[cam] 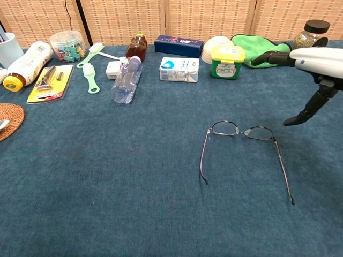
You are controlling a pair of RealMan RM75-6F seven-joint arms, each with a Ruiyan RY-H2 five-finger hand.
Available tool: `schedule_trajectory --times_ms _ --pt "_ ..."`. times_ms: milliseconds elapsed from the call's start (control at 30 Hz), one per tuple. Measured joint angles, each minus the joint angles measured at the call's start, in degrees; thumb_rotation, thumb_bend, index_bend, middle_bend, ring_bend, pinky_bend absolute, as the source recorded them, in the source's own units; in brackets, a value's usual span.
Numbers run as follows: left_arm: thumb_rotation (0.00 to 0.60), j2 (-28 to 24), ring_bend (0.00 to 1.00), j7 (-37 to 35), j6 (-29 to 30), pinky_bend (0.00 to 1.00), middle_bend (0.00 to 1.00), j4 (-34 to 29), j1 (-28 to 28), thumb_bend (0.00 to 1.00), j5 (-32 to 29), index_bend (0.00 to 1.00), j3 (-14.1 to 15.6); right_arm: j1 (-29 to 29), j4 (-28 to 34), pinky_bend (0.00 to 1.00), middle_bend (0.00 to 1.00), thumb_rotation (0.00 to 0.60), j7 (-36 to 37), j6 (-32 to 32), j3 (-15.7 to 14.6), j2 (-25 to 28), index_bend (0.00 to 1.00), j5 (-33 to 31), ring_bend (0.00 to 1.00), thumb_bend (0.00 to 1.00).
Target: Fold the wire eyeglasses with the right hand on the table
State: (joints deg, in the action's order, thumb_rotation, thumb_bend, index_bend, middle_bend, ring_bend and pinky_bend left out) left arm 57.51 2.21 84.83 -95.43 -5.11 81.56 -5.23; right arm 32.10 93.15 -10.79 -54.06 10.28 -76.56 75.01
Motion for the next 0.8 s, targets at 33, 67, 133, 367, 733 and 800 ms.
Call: schedule_trajectory --times_ms 33,67,133,367,733,800 --pt "0.443 0.00 0.00 -0.01 -0.09 0.00 0.00 0.06 -0.03 0.20 -0.10 0.00 -0.02 0.52 -0.73 0.00 0.00 0.600 -0.50 0.53 0.01 -0.71 0.00 -0.47 0.00 0.07" --pt "0.442 0.00 0.00 -0.04 -0.15 0.00 0.00 0.11 -0.06 0.20 -0.19 0.00 -0.04 0.83 -1.26 0.00 0.00 0.600 -0.88 0.87 0.01 -1.21 0.00 -0.71 0.00 0.07" --pt "0.440 0.00 0.00 -0.13 -0.28 0.00 0.00 0.26 -0.11 0.20 -0.37 0.00 -0.09 1.63 -2.50 0.00 0.00 0.600 -1.89 1.66 -0.03 -2.47 0.00 -1.54 0.00 0.07" --pt "0.441 0.04 0.00 -0.61 -0.46 0.00 0.00 0.70 -0.07 0.20 -0.80 0.00 -0.09 3.93 -4.89 0.00 0.00 0.600 -4.64 3.54 -0.29 -5.63 0.00 -4.09 0.00 0.07" --pt "0.442 0.35 0.00 -1.83 -0.88 0.00 0.00 2.06 -0.05 0.20 -1.16 0.00 0.02 6.60 -7.68 0.00 0.00 0.600 -8.24 5.19 -0.84 -9.84 0.00 -7.71 0.00 0.07" --pt "0.441 0.39 0.00 -2.03 -0.88 0.00 0.00 2.19 -0.05 0.20 -1.20 0.00 0.00 6.99 -8.34 0.00 0.00 0.600 -8.71 5.23 -0.83 -10.59 0.00 -8.18 0.00 0.07"
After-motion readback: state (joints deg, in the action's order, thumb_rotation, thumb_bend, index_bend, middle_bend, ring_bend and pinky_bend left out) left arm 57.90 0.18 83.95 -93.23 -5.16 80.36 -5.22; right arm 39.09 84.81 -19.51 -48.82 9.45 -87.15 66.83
